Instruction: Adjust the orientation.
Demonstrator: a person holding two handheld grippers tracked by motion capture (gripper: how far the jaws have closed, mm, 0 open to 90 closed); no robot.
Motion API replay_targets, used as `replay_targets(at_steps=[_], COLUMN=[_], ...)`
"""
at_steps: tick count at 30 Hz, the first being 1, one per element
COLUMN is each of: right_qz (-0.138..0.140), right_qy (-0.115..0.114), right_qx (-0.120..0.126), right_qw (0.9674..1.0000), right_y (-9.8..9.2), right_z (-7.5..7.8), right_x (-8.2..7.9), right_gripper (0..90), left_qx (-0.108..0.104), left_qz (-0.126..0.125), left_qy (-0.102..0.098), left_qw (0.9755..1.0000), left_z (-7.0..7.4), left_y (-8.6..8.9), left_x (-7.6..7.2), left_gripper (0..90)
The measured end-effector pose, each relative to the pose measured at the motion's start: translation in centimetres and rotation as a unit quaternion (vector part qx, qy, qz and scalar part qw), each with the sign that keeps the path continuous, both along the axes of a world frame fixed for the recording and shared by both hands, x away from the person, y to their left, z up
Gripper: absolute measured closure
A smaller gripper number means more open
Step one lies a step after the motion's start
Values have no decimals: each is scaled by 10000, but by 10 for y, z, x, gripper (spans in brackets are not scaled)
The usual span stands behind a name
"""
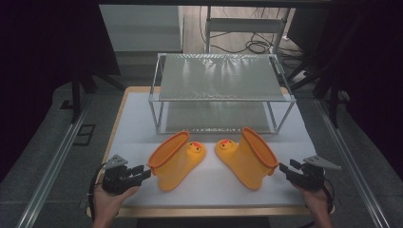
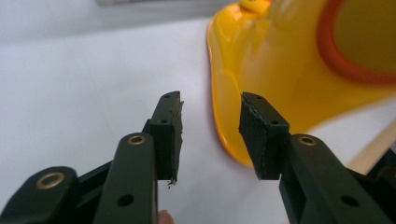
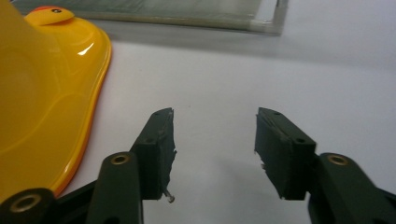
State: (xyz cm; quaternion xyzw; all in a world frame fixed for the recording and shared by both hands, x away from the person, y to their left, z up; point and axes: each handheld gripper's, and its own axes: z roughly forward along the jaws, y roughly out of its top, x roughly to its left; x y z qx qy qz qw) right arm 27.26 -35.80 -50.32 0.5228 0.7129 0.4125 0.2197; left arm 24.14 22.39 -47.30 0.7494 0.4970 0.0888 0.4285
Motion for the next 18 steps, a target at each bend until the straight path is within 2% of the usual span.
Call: replay_targets(at_steps=[4,7,8,10,14,15,17,18], right_qz=[113,244,353,482,688,825,994,994], right_qy=[37,63,95,99,100,118,127,127], right_qx=[-13,-35,-25,-50,-55,-71,-126,-126], right_qw=[9999,9997,9993,9988,9976,9965,9949,9949], right_y=[1,2,2,3,7,10,15,15], right_z=[0,0,2,3,4,4,4,4], right_x=[0,0,-1,-1,-2,-1,-1,-1], right_gripper=[536,614,684,746,819,856,888,888], left_qx=[33,75,75,175,156,152,87,87], left_qz=[-21,-24,-16,16,7,2,-36,-36], left_qy=[-6,-24,-20,15,58,56,87,87], left_qw=[10000,10000,10000,9998,9999,9999,9999,9999], left_z=[0,-1,-1,-2,-3,-3,-5,-5], left_y=[-5,-6,-5,-4,-4,-4,-5,-5], left_x=[6,6,6,6,6,7,8,8], left_gripper=[588,576,556,520,495,486,478,475])
